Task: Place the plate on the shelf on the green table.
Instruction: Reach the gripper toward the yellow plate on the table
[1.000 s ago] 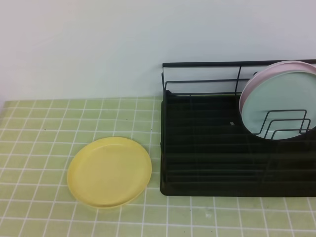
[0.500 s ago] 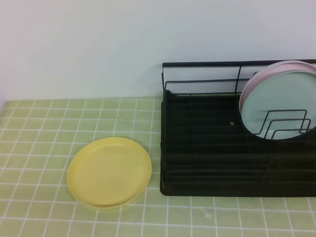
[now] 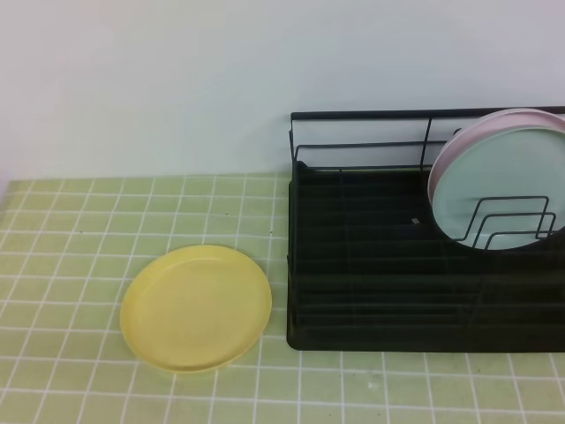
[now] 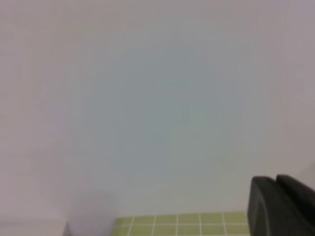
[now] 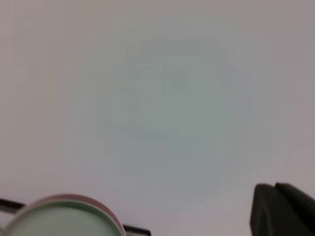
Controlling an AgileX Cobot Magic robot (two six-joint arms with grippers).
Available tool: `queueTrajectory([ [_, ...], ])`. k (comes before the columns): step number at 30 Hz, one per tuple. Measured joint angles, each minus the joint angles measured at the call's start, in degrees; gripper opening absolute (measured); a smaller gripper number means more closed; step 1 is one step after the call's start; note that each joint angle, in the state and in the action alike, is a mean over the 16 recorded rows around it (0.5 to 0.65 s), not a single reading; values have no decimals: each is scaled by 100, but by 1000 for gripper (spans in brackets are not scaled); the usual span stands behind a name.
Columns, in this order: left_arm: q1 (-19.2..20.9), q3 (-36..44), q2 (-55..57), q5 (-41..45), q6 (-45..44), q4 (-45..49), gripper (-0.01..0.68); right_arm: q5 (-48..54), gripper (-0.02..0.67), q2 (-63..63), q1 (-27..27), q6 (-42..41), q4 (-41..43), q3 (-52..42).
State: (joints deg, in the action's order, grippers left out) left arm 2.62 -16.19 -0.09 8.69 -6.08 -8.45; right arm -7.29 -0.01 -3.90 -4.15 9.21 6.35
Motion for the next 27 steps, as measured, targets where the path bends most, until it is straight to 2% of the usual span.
queueTrajectory([
  [10, -1, -380, 216, 1074, 97, -605, -2, 1291, -3, 381, 0, 421, 366, 339],
  [20, -34, -1615, 1525, 2487, 171, -992, 10, 1379, -3, 1819, 0, 410, 214, 377],
  [23, -45, -1971, 2115, 2738, 187, -927, 45, 1339, -3, 2201, 0, 393, 208, 377],
  [27, -58, -2382, 2926, 2921, 209, -824, 142, 1322, -3, 2546, 0, 398, 198, 376],
])
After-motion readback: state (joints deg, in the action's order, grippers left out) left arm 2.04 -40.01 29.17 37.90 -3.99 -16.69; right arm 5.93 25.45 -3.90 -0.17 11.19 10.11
